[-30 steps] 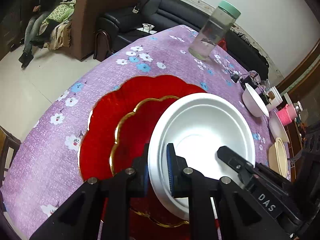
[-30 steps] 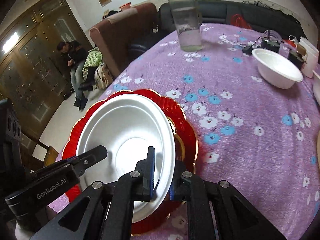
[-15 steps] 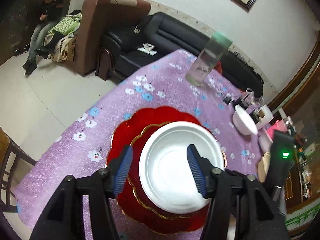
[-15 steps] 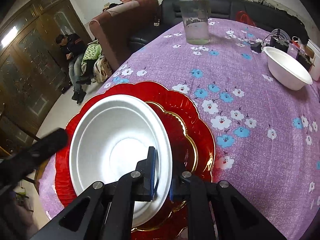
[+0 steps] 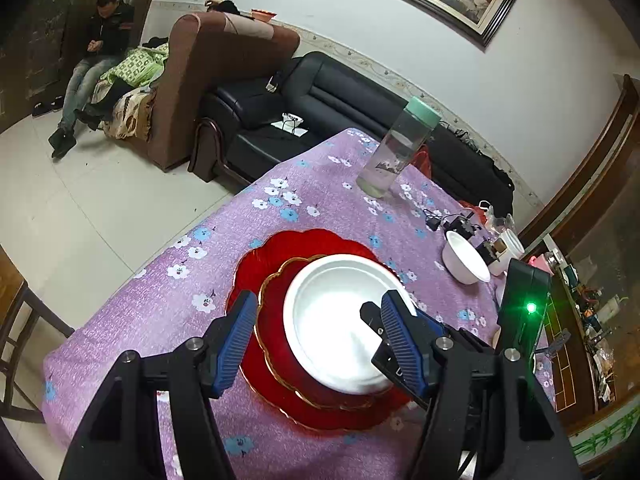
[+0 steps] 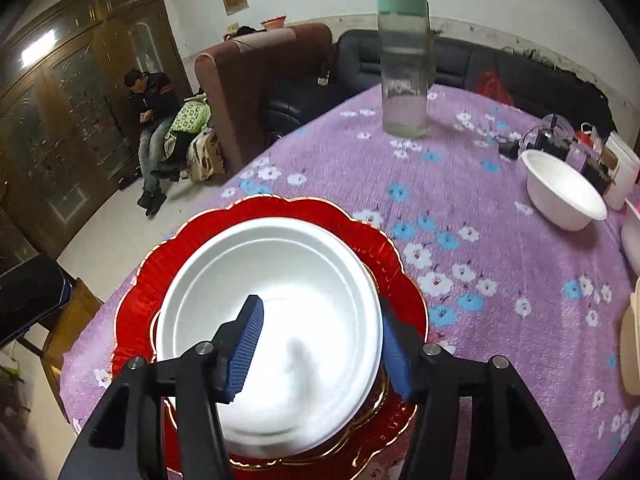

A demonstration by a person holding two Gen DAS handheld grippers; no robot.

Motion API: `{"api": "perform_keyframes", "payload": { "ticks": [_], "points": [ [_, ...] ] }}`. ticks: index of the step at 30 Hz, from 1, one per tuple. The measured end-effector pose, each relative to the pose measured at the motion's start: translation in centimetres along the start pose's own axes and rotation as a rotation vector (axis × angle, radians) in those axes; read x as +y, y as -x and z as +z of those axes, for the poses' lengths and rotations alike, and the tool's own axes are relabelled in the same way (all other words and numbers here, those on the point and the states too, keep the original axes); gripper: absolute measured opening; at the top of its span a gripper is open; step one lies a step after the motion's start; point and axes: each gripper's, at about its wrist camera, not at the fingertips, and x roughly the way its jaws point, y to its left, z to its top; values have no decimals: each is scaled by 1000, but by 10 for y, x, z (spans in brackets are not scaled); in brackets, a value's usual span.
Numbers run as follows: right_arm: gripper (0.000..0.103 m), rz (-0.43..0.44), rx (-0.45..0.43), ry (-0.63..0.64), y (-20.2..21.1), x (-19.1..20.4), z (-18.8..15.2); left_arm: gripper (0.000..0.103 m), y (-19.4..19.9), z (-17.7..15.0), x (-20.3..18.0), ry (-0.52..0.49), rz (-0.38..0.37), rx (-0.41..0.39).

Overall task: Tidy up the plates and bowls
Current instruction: 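Lower the white plate onto the red plate stack, open the right tool, then move the right tool to the rim of the cream plastic bowl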

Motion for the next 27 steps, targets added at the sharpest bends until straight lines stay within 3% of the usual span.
{"api": "perform_keyframes", "payload": {
  "ticks": [7,12,14,20,24,27],
  "points": [
    [64,24,-58,-31,34,-12,-4,71,23,-8,-24,-64,29,-68],
    [66,36,-92,-59,64,-31,-13,73,28,-19,-50,-128,41,-76],
    [67,36,-104,-79,75,-45,-17,84,27,-25,-64,-167,46,-63],
    [68,-22,-149,-181,116,-110,-36,88,21,-50,-110,-289,-11,-3],
    [69,-95,-180,-268,145,-167,-54,88,10,-65,-133,-313,-81,77],
    [69,-169,-199,-358,165,-218,-71,88,0,-75,-146,-332,-85,108]
  ]
}}
